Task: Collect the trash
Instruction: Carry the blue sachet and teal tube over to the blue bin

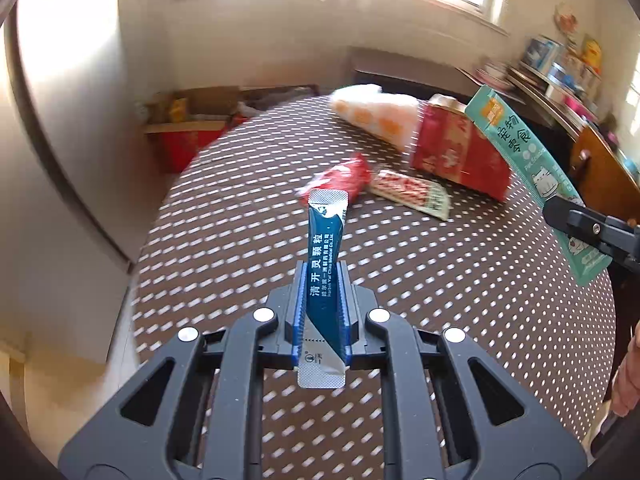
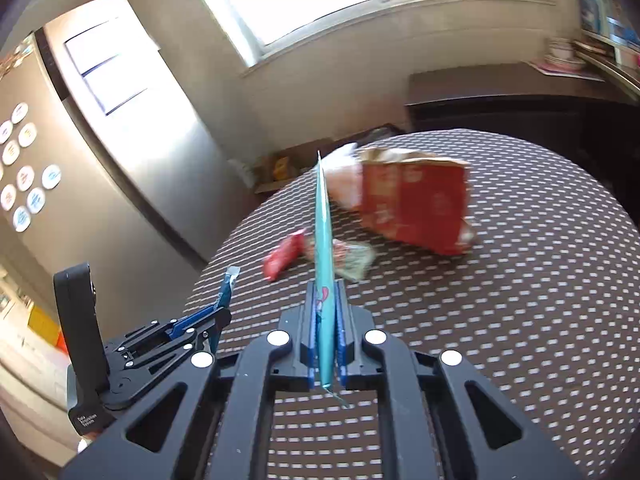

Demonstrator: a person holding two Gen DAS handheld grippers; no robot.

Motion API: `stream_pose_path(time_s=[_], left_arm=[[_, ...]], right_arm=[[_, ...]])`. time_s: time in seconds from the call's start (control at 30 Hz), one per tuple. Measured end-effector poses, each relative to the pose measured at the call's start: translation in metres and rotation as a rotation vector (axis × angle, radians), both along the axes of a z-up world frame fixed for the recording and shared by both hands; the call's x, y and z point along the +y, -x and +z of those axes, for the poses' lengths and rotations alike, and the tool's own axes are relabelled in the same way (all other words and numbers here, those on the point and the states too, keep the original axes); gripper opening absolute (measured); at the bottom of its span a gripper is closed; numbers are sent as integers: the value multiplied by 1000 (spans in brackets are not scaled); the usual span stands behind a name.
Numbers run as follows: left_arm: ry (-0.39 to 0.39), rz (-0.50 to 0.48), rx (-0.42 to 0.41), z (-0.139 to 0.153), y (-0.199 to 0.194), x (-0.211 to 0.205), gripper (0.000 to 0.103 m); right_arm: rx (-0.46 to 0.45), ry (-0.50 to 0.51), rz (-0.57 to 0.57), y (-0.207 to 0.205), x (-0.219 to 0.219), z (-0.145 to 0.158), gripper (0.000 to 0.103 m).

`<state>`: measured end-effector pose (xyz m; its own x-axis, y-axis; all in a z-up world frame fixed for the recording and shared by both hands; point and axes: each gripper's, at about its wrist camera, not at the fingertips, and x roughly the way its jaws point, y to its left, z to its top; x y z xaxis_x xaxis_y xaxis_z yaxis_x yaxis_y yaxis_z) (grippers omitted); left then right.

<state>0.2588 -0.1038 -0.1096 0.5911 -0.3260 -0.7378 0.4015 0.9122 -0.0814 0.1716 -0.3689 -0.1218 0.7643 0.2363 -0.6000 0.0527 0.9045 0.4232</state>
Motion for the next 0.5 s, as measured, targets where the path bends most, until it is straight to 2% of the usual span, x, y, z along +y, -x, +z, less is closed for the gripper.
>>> stream_pose_path(time_s=[0.23,0.5], left_arm=[[23,107,-29,7,18,53,14],[48,260,-13,-1,40,121,14]], right_arm=[[-2,7,127,-12,55,4,8],[13,22,282,-26,130,3,8]])
